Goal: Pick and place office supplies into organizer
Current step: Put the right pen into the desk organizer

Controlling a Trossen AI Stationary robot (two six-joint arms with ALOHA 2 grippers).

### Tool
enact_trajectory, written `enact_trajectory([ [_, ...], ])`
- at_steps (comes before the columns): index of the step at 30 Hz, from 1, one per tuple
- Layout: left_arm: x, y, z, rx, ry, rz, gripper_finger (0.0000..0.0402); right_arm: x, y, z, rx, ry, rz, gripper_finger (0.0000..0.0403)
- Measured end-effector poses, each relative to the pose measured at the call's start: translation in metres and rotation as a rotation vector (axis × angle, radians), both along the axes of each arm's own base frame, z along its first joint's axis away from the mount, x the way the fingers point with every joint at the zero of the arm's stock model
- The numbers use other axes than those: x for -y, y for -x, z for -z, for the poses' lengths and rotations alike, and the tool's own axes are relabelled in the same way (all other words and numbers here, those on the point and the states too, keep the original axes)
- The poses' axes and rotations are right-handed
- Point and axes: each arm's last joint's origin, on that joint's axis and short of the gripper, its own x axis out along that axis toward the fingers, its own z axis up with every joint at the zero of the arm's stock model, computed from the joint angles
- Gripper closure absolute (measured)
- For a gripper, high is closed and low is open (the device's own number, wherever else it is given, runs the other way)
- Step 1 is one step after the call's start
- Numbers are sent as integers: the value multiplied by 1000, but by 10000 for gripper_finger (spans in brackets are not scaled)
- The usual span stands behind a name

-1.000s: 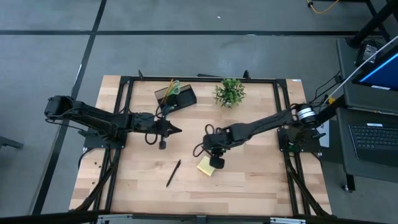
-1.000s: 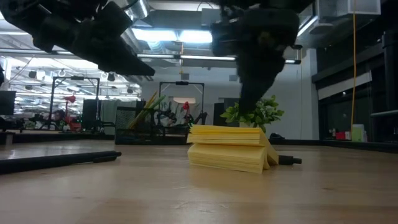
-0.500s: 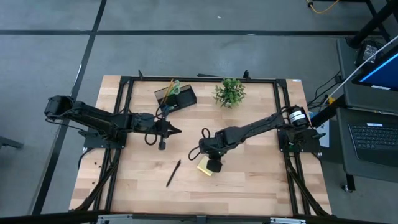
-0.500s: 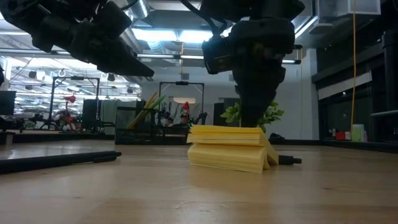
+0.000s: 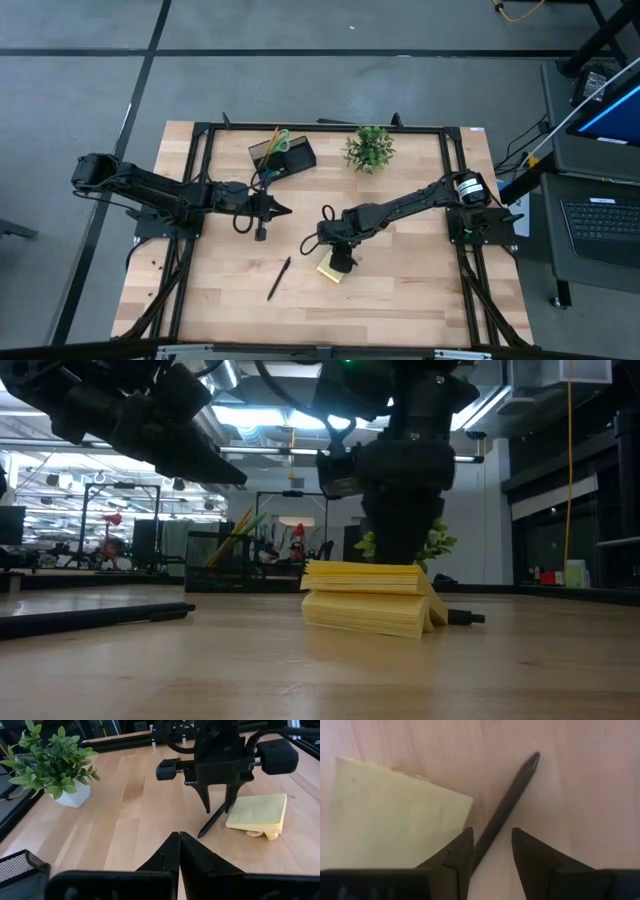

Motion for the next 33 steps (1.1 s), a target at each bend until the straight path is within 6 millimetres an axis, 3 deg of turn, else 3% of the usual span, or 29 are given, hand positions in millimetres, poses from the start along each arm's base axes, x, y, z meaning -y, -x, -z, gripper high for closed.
enact_trajectory([
  [11, 0, 0, 1, -12, 7, -3, 399, 1, -1, 5, -12, 30, 1, 268],
  [18, 0, 0, 1, -10, 7, -4, 400, 3, -3, 29, -82, 44, -17, 268],
  [24, 0, 0, 1, -10, 7, -4, 396, 10, -3, 31, -105, 38, -5, 272],
  [33, 0, 0, 1, -9, 7, -2, 397, 20, -4, 28, -121, 50, -4, 372],
])
